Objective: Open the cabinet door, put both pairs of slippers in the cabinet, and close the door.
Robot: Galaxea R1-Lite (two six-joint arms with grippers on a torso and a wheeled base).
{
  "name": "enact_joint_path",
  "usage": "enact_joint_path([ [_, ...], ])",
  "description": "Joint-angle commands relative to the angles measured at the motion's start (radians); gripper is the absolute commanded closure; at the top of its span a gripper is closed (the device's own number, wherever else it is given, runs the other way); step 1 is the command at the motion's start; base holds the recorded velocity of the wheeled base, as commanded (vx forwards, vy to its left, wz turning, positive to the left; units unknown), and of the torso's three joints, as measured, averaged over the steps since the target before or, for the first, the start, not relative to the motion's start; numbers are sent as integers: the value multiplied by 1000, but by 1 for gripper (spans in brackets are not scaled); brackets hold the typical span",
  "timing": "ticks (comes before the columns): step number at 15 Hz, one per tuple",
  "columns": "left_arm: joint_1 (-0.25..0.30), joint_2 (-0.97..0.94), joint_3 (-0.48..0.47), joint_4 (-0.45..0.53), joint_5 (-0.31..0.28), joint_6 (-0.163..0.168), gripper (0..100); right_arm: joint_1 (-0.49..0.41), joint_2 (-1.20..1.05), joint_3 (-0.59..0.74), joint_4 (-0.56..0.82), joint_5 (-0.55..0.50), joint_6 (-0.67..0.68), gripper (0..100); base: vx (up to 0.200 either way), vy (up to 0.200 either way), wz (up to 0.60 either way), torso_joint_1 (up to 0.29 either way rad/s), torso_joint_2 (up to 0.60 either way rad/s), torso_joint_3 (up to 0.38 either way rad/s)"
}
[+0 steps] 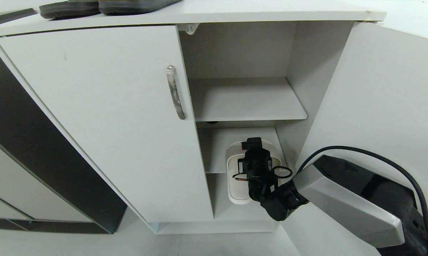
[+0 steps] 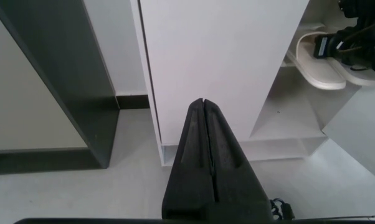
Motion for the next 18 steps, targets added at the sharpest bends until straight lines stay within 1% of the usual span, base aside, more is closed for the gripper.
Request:
enact_joint_path([
  [1, 0, 1, 0, 0, 0, 1, 100, -10, 23, -29, 0, 0, 10, 100, 0, 0, 0, 0, 0, 0],
  [5, 0, 1, 0, 0, 0, -1, 100, -34, 53, -95, 14, 0, 12, 100, 0, 0, 0, 0, 0, 0],
  [8, 0, 1, 0, 0, 0, -1, 100, -44, 59, -159, 45, 43, 12, 100, 0, 0, 0, 0, 0, 0],
  [9, 0, 1, 0, 0, 0, -1, 100, -44, 59, -159, 45, 43, 12, 100, 0, 0, 0, 0, 0, 0],
  [10, 0, 1, 0, 0, 0, -1, 100, -53, 67, -230, 105, 48, 12, 100, 0, 0, 0, 0, 0, 0],
  [12, 0, 1, 0, 0, 0, -1, 100, -59, 82, -303, 166, 65, 10, 100, 0, 0, 0, 0, 0, 0],
  [15, 0, 1, 0, 0, 0, -3, 100, -64, 105, -374, 210, 74, 9, 100, 0, 0, 0, 0, 0, 0],
  [18, 0, 1, 0, 0, 0, -1, 100, -70, 113, -399, 226, 77, 9, 100, 0, 0, 0, 0, 0, 0],
])
